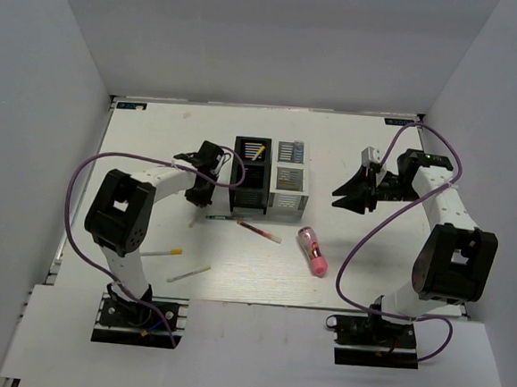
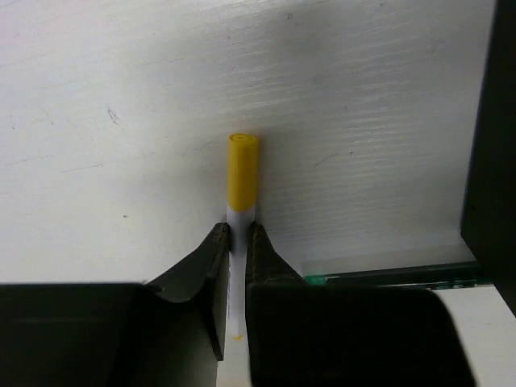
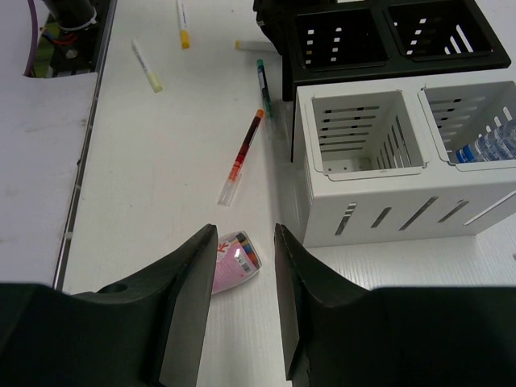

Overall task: Sort the stationery into containers
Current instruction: Pick up the pen from the center of the board, then place the pen in the storage box.

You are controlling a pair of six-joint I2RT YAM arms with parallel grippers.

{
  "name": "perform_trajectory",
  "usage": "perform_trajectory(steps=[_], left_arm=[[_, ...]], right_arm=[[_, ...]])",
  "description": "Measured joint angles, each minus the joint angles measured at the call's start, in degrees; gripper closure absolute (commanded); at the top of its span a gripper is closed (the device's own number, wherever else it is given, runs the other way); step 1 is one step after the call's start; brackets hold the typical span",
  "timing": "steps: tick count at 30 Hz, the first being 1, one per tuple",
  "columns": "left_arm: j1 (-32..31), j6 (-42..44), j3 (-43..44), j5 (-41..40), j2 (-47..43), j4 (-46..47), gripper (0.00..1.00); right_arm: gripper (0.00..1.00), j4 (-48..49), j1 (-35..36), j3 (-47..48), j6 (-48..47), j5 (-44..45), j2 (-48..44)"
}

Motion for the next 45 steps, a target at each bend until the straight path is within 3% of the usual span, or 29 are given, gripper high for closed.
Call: perform_trajectory(steps=[2,4,5,6,8,11,12,14,15,16,19,22,26,35,45], left_arm=[[0.0,0.2,0.0,-0.3,0.0,-0.2,0.98],[0.0,0.2,0.0,-0.7,-0.2,-0.3,1.00],[0.0,0.2,0.0,-0.8,-0.3,-0.7,1.00],[0.1,0.2,-0.1,-1.0,-0.8,-1.2,1.00],[0.2,0.2,-0.2,-1.3,-2.4,-2.0,1.00],[0.4,-0.2,-0.2,-1.3,-8.9,-2.6,1.00],[0.4,-0.2,0.0,-1.0,-12.0,-2.5,1.00],[0.3,-0.4,1.3,0.6,-18.3,-1.4,1.00],[0.2,-0.4,2.1,1.7,-21.0,-0.3,1.00],[0.1,-0.5,3.0,3.3,-23.6,1.5,1.00],[-0.1,-1.1,4.5,8.7,-29.1,7.8,1.00],[-0.1,-2.2,5.1,14.3,-30.1,15.9,1.00],[-0.5,-4.3,4.2,18.6,-25.1,26.9,1.00],[-0.7,-7.7,-3.8,18.7,-16.5,53.5,1.00],[-0.7,-8.3,0.6,16.1,-4.2,63.1,1.00]], right_arm=[[0.59,0.0,0.0,0.0,0.0,0.0,0.0],[0.58,0.0,0.0,-0.1,0.0,0.0,0.0],[0.54,0.0,0.0,-0.3,0.0,0.0,0.0],[0.40,0.0,0.0,-0.6,0.0,0.0,0.0],[0.24,-0.1,0.0,-1.2,-0.3,0.1,0.0],[0.19,-0.2,0.0,-1.9,-0.9,0.1,-0.2],[0.22,-0.2,0.0,-2.1,-1.2,0.1,-0.2],[0.42,-0.1,0.0,-2.1,-1.7,0.1,-0.2],[0.64,-0.1,0.0,-2.1,-1.7,0.0,-0.2],[0.74,0.0,0.1,-2.2,-2.1,0.0,-0.2],[0.92,-0.2,0.3,-2.2,-2.3,0.0,-0.2],[0.90,-0.2,1.0,-2.2,-2.6,0.1,-0.2],[0.88,-0.2,2.3,-2.2,-2.6,0.0,-0.2],[0.81,-0.2,3.1,-2.2,-2.7,-0.2,0.4],[0.64,-0.2,3.1,-2.2,-2.8,-0.2,2.4]])
